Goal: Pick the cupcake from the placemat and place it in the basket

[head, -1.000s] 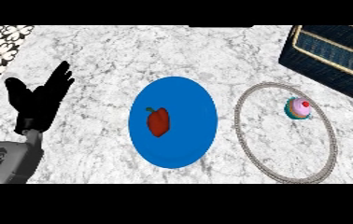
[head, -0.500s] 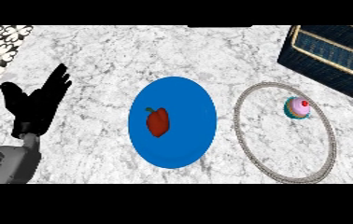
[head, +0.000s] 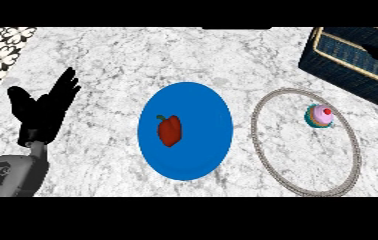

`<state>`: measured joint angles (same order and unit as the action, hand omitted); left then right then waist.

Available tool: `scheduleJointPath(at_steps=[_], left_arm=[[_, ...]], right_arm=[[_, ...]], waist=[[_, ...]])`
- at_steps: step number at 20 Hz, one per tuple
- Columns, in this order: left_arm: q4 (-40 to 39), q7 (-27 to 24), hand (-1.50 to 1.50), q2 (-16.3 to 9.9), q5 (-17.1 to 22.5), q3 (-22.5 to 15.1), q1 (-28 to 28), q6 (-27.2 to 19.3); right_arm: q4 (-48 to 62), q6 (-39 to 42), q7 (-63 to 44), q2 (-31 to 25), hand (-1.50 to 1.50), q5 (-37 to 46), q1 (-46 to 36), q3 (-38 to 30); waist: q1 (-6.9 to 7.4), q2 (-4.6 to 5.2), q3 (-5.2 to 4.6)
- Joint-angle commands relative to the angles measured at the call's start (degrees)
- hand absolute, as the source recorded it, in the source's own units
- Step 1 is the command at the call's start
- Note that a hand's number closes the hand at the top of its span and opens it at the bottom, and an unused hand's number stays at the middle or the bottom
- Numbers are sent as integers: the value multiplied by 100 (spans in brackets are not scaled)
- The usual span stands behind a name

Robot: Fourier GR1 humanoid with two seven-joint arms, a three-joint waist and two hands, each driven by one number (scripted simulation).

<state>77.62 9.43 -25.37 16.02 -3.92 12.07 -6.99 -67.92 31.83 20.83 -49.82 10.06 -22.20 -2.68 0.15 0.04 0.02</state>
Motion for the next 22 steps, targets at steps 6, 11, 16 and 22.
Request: scheduleJointPath(at_steps=[6, 11, 16, 22], left_arm=[[-237, -176, 0, 148, -192, 311, -58, 265], [2, -13, 0, 252, -344, 266, -85, 290], [130, -26, 0, 324, -416, 450, -231, 386], [94, 137, 0, 367, -468, 631, -49, 532]], right_arm=[[696, -579, 112, 1017, -150, 697, -214, 133], [1512, -492, 321, 1051, -150, 1306, -737, 342], [1522, -562, 666, 1026, -150, 1775, -382, 408], [2730, -848, 1739, 935, -150, 2257, -745, 276]], waist=[[29, 4, -1], [75, 14, 1], [35, 2, 0], [76, 21, 4]])
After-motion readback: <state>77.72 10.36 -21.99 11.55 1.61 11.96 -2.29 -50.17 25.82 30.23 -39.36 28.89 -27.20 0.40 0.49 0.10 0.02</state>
